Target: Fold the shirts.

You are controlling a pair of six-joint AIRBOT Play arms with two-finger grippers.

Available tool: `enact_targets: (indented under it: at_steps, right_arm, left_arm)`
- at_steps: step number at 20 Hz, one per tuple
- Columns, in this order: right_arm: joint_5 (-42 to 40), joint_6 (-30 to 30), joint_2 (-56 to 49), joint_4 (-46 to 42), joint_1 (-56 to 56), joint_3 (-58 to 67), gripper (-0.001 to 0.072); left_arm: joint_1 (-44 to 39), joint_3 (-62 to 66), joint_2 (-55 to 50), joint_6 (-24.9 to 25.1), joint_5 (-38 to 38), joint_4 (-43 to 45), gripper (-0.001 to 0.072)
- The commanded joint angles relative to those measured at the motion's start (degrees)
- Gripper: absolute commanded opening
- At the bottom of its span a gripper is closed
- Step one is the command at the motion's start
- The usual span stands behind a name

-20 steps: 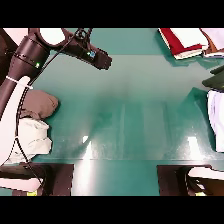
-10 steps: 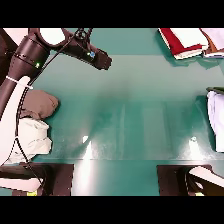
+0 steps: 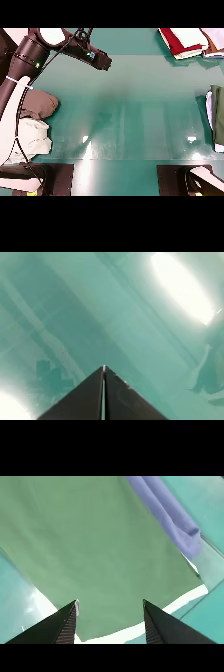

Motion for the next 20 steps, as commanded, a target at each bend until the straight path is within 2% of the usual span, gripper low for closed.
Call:
enact_targets:
  at_steps: [1,6,9,10,12,13,16,20]
  right_arm:
    - [0.0,1.8,0.4,0.9,6.4,0.1,0.0447]
    - [-0.9,1.8,0.4,12.6,26.5,0.1,0.0447]
    - [-2.9,1.7,0.4,12.3,40.2,0.1,0.0446]
    - [-3.6,1.7,0.4,12.2,44.1,0.1,0.0422]
    - [-4.5,1.6,0.4,12.0,51.3,0.1,0.0051]
    - [-4.5,1.6,0.4,11.9,54.0,0.1,0.0018]
    - [-4.5,1.6,0.4,11.9,59.7,0.1,0.0018]
    - [-4.1,1.6,0.4,11.9,61.4,0.1,0.0018]
  left_arm:
    - [0.0,0.0,0.0,0.0,0.2,0.0,0.0038]
    - [0.0,0.0,0.0,0.0,1.3,0.0,0.0038]
    - [0.0,0.0,0.0,0.0,2.5,0.0,0.0038]
    - [0.0,0.0,0.0,0.0,2.6,0.0,0.0038]
    - [0.0,0.0,0.0,0.0,2.6,0.0,0.0038]
    - [0.0,0.0,0.0,0.0,2.6,0.0,0.0038]
    - [0.0,0.0,0.0,0.0,2.6,0.0,0.0038]
    - [0.0,0.0,0.0,0.0,2.6,0.0,0.0038]
